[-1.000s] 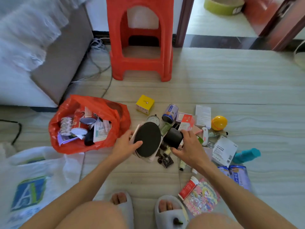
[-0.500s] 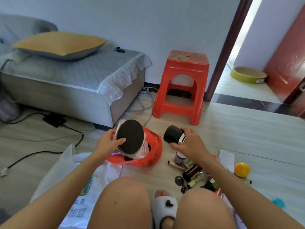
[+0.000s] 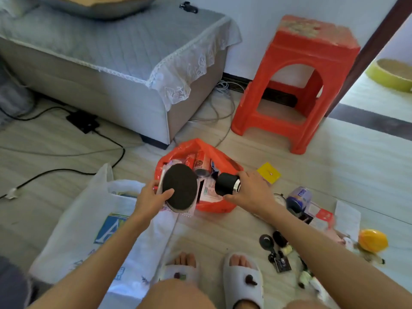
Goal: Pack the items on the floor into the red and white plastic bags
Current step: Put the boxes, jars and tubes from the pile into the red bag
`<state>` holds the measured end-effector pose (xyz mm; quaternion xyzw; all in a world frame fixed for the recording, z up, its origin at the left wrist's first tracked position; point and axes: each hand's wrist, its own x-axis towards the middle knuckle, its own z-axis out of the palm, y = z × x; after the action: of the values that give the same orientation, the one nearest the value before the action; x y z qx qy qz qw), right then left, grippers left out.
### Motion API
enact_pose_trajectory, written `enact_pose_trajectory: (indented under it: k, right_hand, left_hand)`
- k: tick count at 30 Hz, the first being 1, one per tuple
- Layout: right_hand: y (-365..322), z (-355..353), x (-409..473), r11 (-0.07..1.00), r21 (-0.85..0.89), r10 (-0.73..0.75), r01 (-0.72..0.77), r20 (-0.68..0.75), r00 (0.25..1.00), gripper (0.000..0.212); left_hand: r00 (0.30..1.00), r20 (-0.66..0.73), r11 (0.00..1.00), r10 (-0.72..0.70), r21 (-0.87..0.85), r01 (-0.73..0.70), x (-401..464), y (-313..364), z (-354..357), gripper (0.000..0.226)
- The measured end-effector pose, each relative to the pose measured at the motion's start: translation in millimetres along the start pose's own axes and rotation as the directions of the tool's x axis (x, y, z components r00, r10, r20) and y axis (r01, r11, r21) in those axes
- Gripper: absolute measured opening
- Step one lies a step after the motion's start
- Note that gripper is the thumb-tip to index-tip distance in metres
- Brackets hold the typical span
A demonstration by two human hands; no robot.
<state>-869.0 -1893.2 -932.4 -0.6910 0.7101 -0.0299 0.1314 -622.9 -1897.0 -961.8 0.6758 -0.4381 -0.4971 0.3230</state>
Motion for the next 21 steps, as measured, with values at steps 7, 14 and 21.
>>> enact_pose_trajectory:
  k: [7,14,21]
  right_hand:
    - [-2.4,61.4,64.0,0.969,-0.2,-0.125,0.143,0.098,0.987,0.063]
    - [22.3,68.4,99.2,0.974,-0.176,0.094,-0.143,-0.258,0.961,0.058]
    - [35.4,86.6,101.5,0.932,0.319,0.205,-0.171,-0.077,0.976,0.069]
  left_hand:
    - [0.989,-0.026,0.981,-0.148,-0.13,0.144,48.5,-37.1,19.2,0.011]
    - [0.987,-0.022,0.934,-0.161,-0.326,0.146,74.9,-28.6,28.0,0.012]
    - [0.984,0.02,0.905,-0.179,-0.389,0.172,84.3,-13.4,61.1,0.01]
